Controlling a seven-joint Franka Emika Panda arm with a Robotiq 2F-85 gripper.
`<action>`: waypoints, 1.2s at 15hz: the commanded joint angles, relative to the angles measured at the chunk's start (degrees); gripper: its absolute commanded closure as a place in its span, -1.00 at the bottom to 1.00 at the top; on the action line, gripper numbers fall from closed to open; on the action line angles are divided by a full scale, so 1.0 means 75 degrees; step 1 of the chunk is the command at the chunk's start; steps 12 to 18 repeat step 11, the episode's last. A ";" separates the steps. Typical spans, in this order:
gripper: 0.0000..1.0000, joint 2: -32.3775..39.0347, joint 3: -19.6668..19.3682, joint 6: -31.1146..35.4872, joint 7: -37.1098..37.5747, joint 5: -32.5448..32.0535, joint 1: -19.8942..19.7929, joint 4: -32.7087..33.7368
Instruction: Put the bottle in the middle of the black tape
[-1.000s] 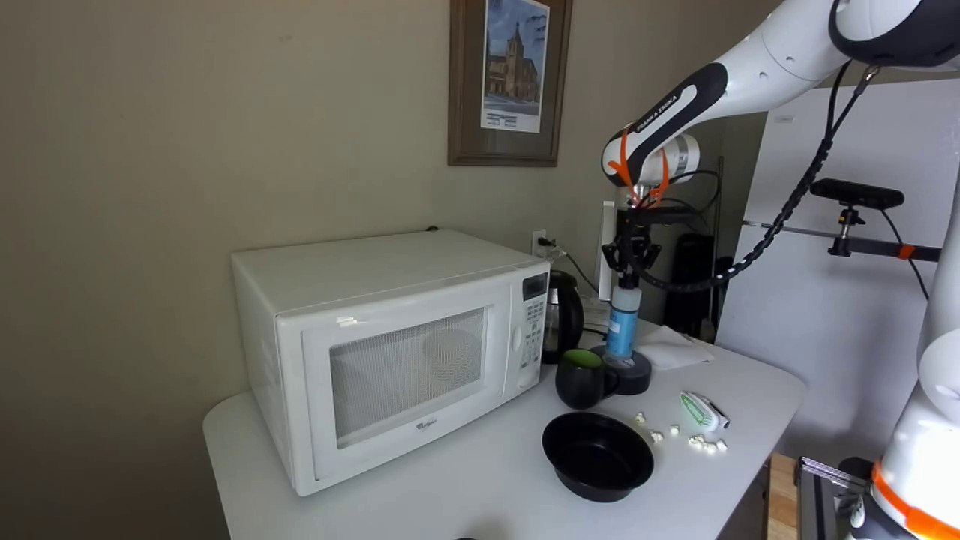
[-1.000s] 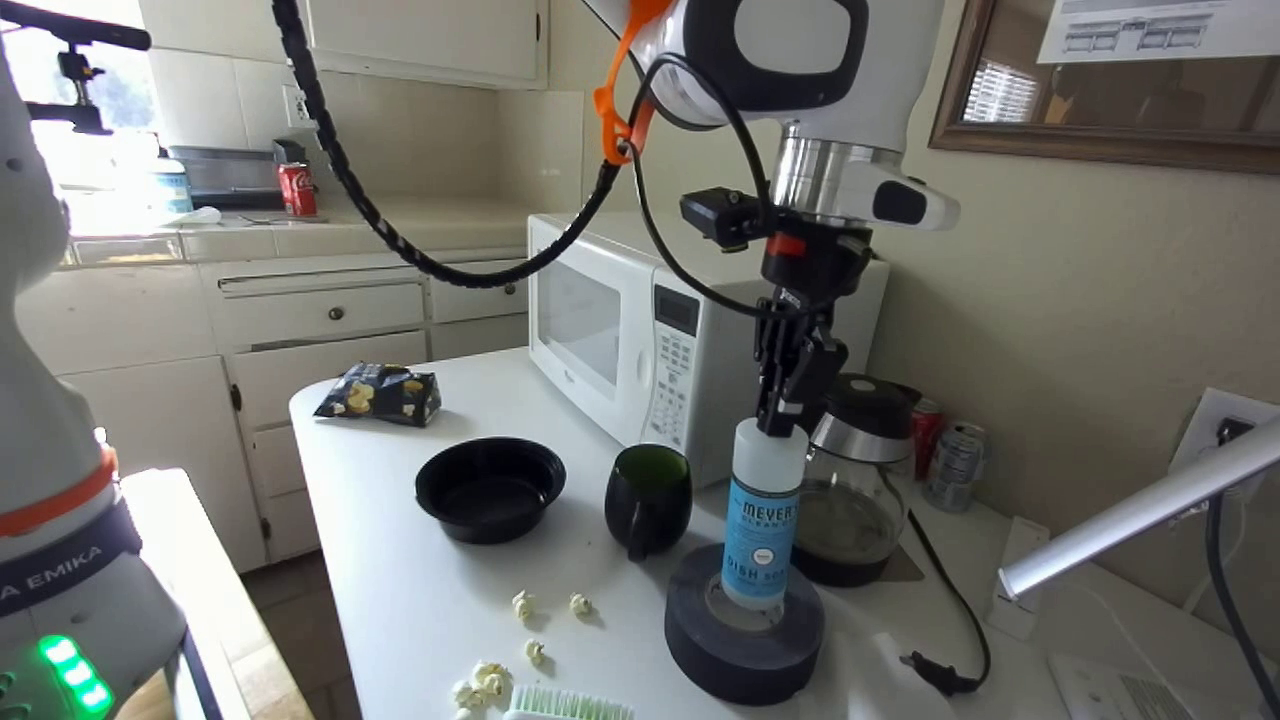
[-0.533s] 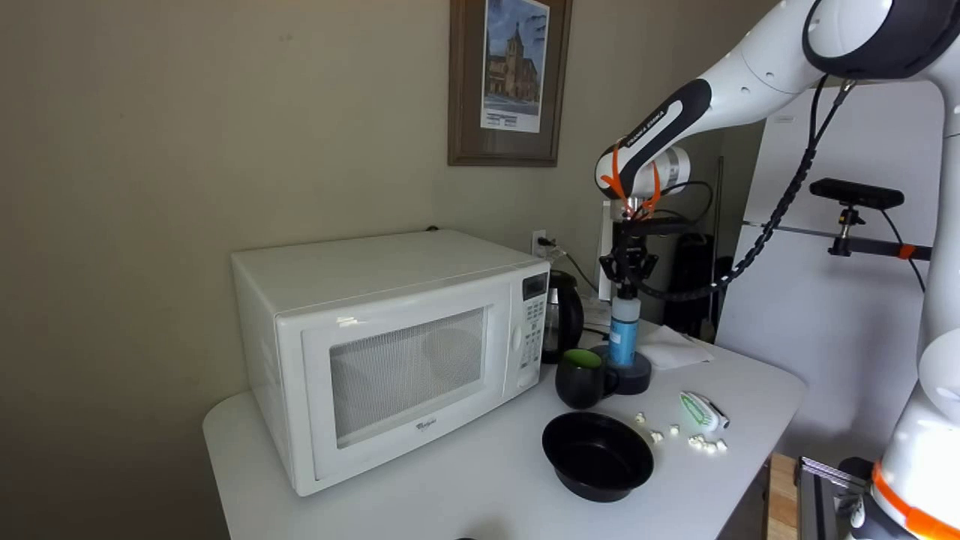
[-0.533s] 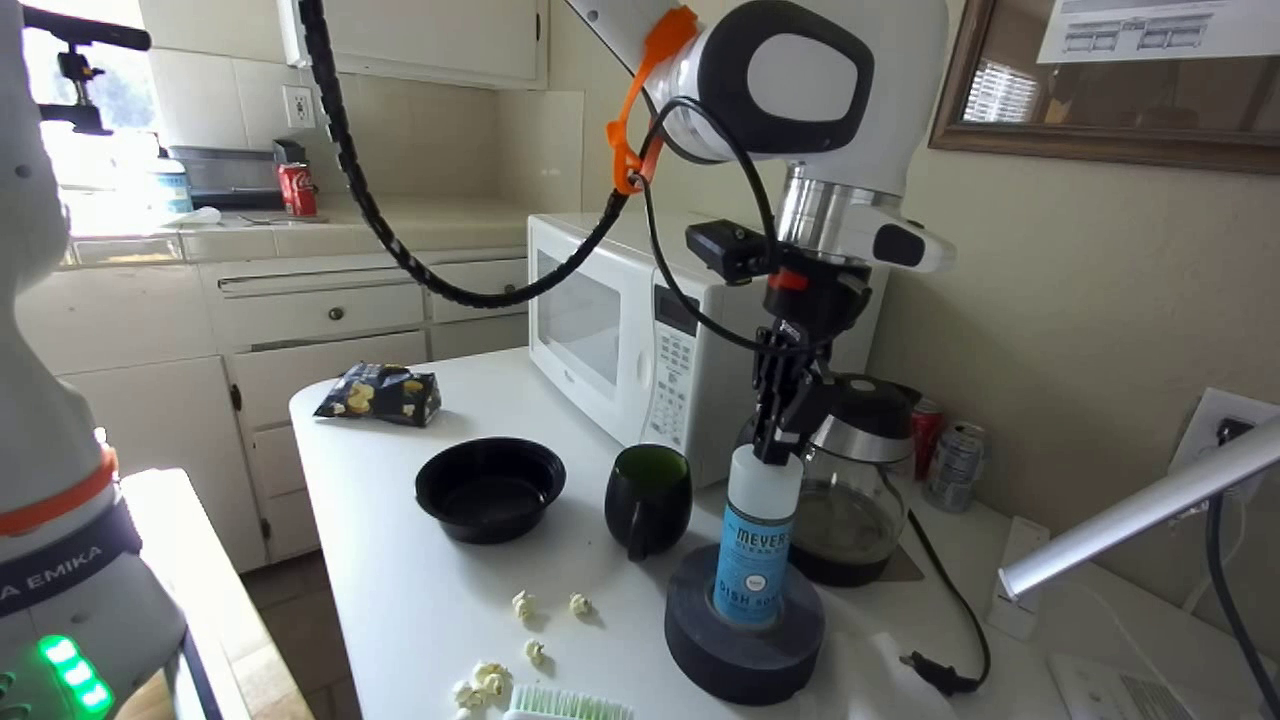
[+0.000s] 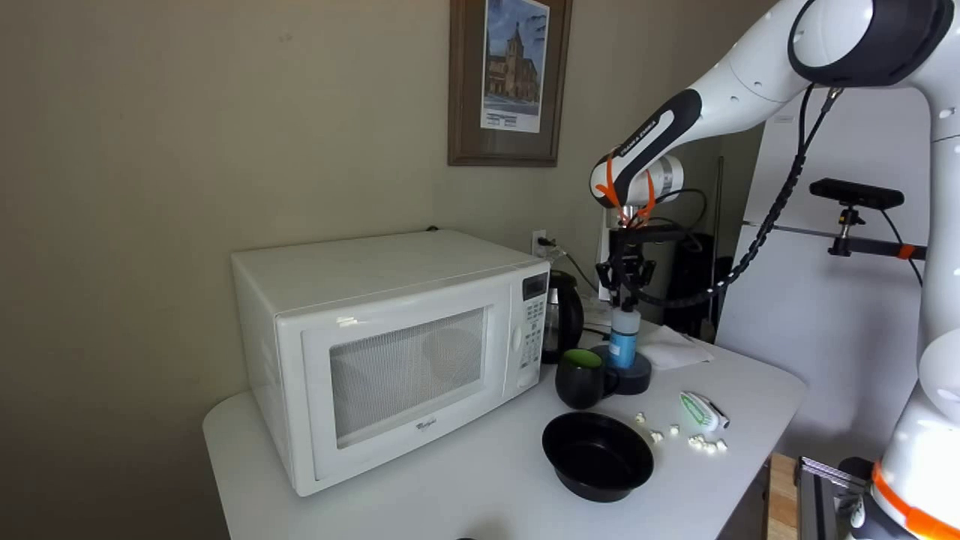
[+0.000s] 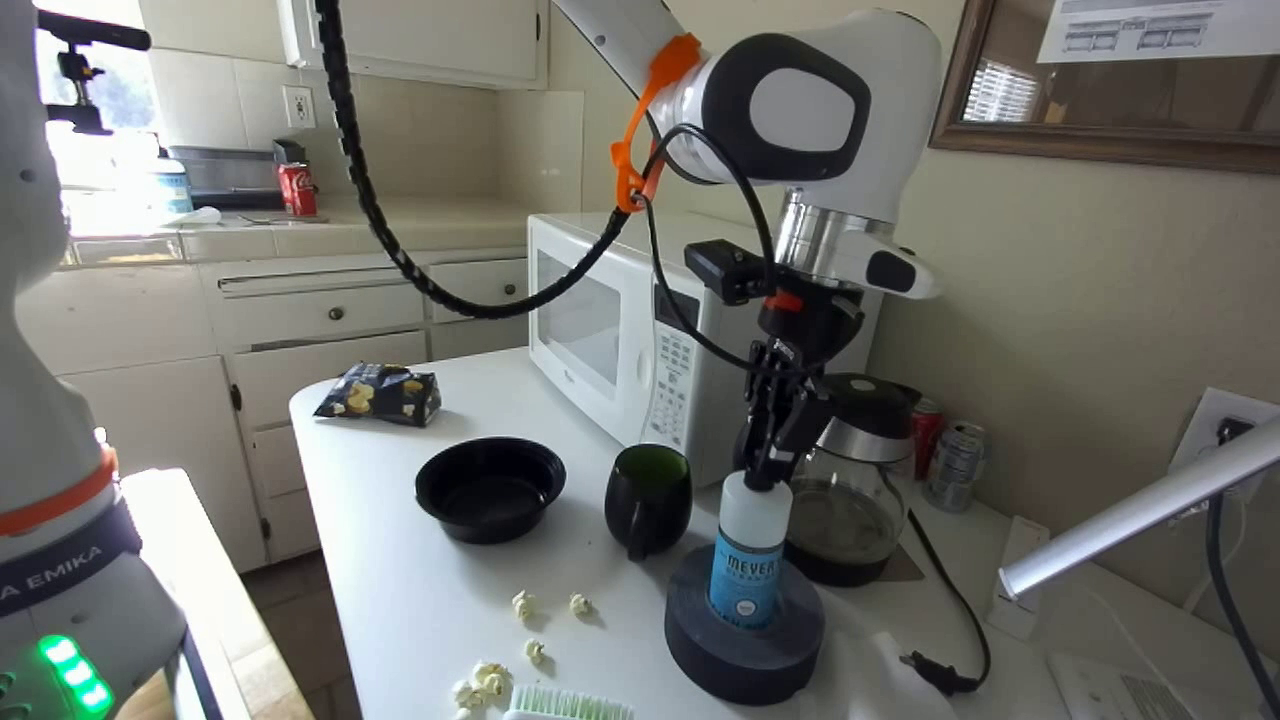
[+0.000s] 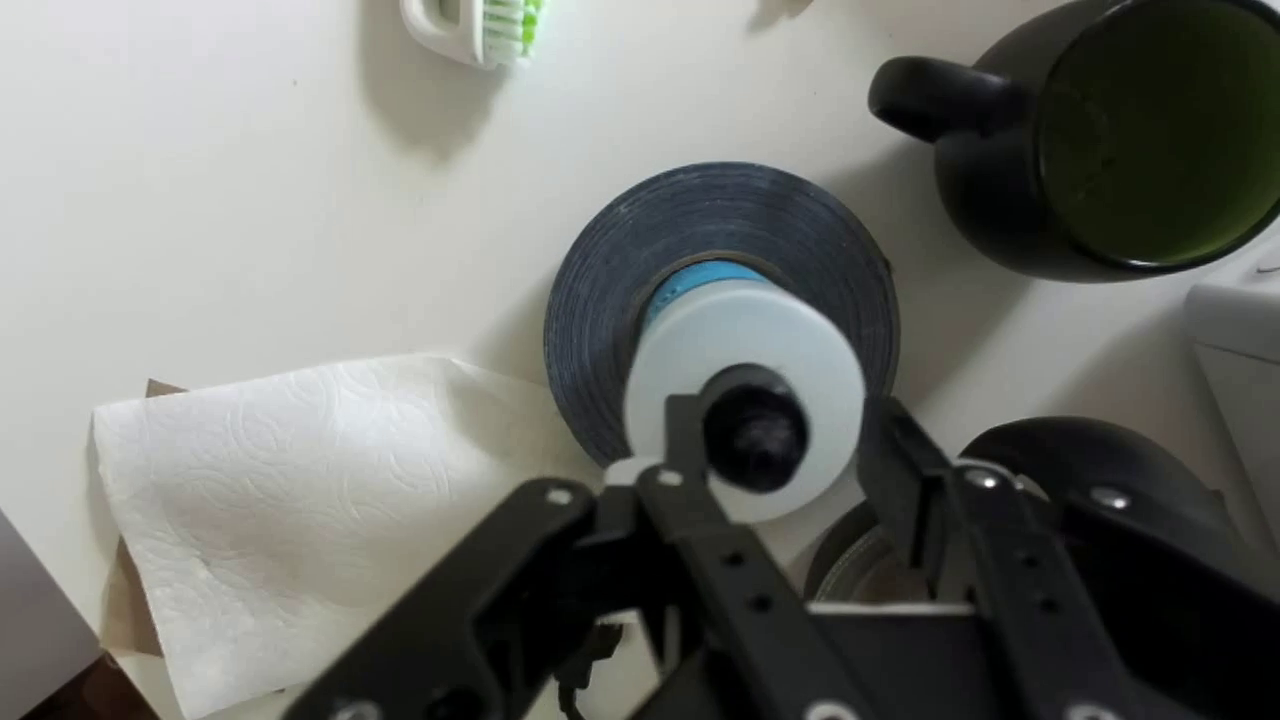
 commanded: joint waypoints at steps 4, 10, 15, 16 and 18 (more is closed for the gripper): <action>-0.98 -0.2266 0.0041 0.0044 -0.0456 -0.0943 0.0209 -0.0955; -0.99 -0.4664 0.0611 -0.1127 -0.1534 -0.2684 0.0395 -0.2279; -1.00 -0.3830 0.0417 -0.1109 -0.1334 -0.2225 0.0332 -0.1458; -1.00 -0.3830 0.0417 -0.1109 -0.1334 -0.2225 0.0332 -0.1458; -1.00 -0.3830 0.0417 -0.1109 -0.1334 -0.2225 0.0332 -0.1458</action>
